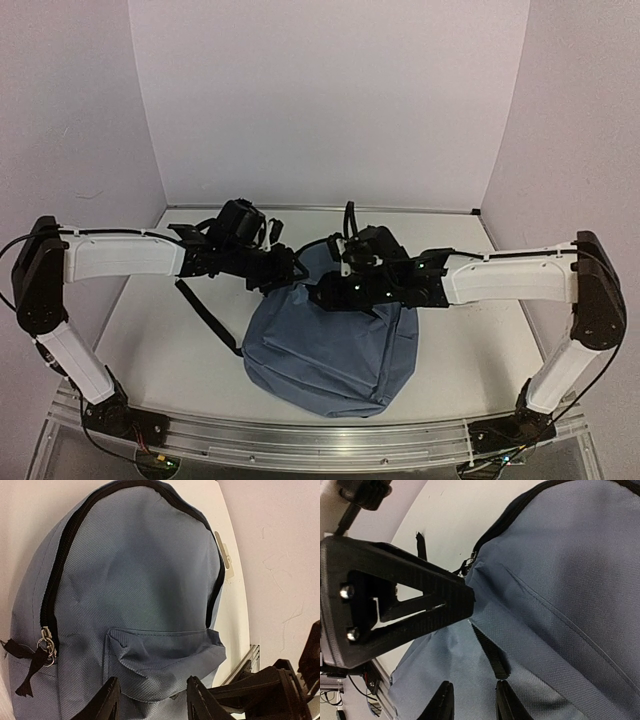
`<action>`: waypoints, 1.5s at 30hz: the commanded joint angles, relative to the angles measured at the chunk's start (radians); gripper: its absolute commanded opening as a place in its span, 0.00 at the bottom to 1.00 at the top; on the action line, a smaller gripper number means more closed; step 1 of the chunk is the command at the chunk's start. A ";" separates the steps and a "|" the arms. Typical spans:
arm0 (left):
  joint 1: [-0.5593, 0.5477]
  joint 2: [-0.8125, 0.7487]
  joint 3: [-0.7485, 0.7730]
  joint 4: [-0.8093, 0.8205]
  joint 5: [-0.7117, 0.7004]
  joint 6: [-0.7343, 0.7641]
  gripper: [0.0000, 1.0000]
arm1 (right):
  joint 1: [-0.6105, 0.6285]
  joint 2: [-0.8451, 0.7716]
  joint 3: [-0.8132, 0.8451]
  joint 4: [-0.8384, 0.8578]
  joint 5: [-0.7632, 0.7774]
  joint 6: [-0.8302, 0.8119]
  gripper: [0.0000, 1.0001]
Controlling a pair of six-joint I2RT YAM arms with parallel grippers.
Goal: Pack the student bag
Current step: Unzip the student bag at the center of the board.
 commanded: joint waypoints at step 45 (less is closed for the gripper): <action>0.021 0.010 0.061 -0.055 -0.064 0.020 0.00 | 0.044 0.053 0.073 -0.128 0.351 0.010 0.00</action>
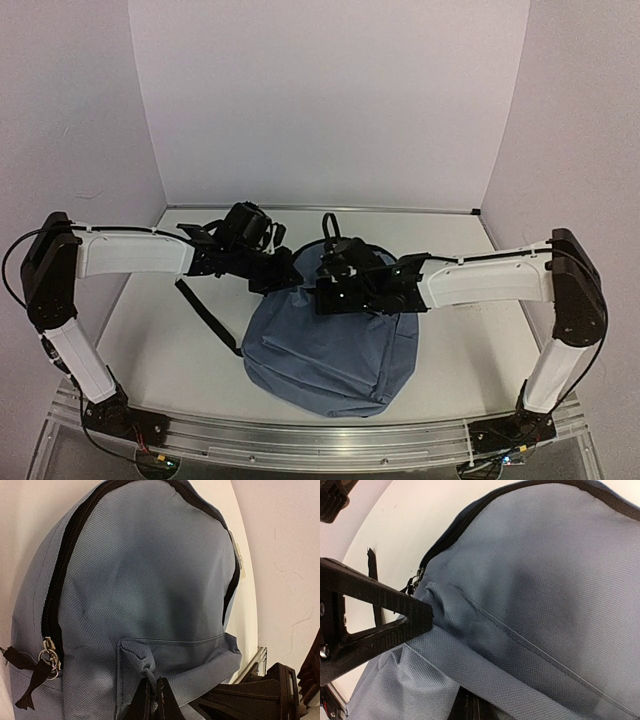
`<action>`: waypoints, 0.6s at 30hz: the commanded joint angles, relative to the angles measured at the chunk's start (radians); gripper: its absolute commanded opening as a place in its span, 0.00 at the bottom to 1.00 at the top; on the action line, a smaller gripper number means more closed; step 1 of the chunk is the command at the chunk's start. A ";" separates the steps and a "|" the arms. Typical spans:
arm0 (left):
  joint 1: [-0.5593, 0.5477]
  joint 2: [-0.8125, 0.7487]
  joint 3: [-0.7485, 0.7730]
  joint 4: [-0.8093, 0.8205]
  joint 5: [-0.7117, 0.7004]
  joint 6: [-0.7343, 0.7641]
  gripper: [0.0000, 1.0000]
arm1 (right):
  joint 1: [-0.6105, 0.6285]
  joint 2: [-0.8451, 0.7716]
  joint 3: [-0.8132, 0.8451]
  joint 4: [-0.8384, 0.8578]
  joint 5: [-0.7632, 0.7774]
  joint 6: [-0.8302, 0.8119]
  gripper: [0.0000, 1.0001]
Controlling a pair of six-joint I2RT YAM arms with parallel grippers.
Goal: Pack the student bag
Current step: Unzip the student bag at the center of the board.
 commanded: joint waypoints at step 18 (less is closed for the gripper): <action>0.029 -0.096 0.018 -0.068 -0.106 0.037 0.00 | -0.001 -0.128 -0.047 -0.123 0.154 0.033 0.00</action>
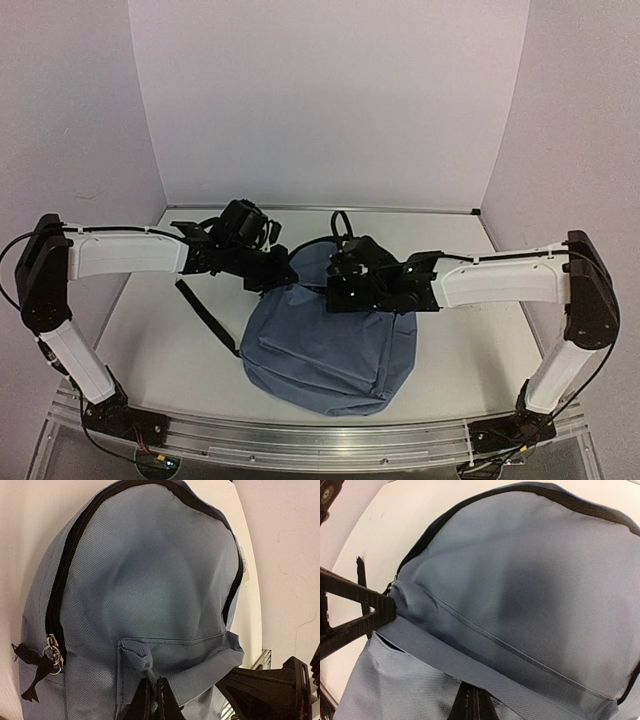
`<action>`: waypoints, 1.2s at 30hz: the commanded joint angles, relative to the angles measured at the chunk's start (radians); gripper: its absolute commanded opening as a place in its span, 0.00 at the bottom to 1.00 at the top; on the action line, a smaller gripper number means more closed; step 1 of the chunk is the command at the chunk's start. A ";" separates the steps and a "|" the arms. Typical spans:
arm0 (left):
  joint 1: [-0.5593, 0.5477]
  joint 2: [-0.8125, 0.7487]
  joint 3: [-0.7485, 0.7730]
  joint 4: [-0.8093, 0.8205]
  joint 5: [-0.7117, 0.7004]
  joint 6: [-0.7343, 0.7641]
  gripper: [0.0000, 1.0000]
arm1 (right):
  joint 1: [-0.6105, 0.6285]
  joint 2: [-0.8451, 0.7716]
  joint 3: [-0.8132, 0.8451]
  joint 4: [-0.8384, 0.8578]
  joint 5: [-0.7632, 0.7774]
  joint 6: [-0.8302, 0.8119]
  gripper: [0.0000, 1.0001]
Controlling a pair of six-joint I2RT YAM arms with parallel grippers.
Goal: Pack the student bag
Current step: Unzip the student bag at the center of the board.
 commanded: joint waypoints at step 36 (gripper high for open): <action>0.109 -0.166 -0.007 -0.112 -0.154 0.100 0.00 | -0.024 -0.171 -0.124 -0.227 0.207 0.057 0.00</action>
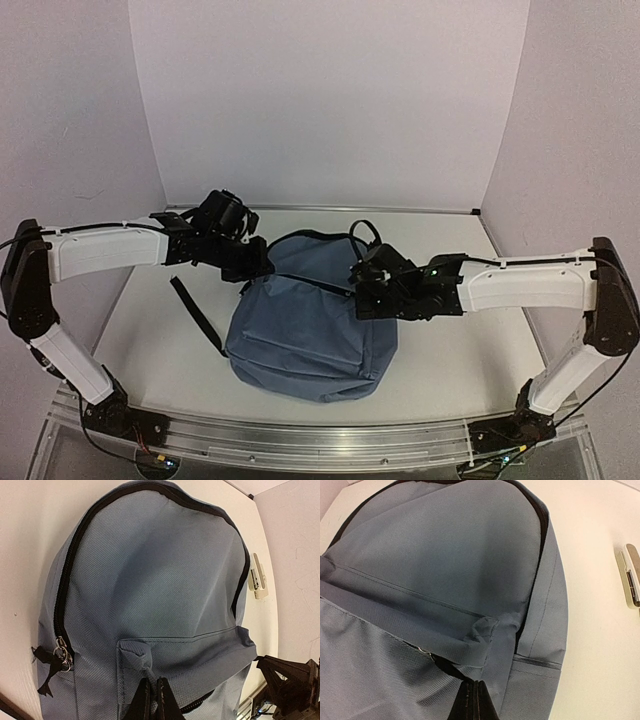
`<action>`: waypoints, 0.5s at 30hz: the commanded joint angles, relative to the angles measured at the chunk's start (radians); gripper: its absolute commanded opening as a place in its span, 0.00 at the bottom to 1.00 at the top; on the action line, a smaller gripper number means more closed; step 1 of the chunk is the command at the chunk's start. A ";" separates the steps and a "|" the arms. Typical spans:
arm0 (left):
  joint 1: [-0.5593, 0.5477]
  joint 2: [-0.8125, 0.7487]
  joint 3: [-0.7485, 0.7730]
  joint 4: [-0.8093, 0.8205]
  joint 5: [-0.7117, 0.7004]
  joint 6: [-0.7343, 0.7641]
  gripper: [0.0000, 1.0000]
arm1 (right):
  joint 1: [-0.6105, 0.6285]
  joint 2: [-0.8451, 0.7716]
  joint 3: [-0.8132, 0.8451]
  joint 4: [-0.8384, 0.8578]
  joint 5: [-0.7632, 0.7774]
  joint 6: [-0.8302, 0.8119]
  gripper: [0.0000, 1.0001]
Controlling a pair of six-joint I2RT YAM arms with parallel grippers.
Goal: Pack the student bag
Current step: Unzip the student bag at the center of the board.
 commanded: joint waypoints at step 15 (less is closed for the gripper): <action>0.085 -0.098 -0.033 0.029 -0.051 0.067 0.00 | -0.058 -0.032 -0.110 -0.061 0.030 0.051 0.00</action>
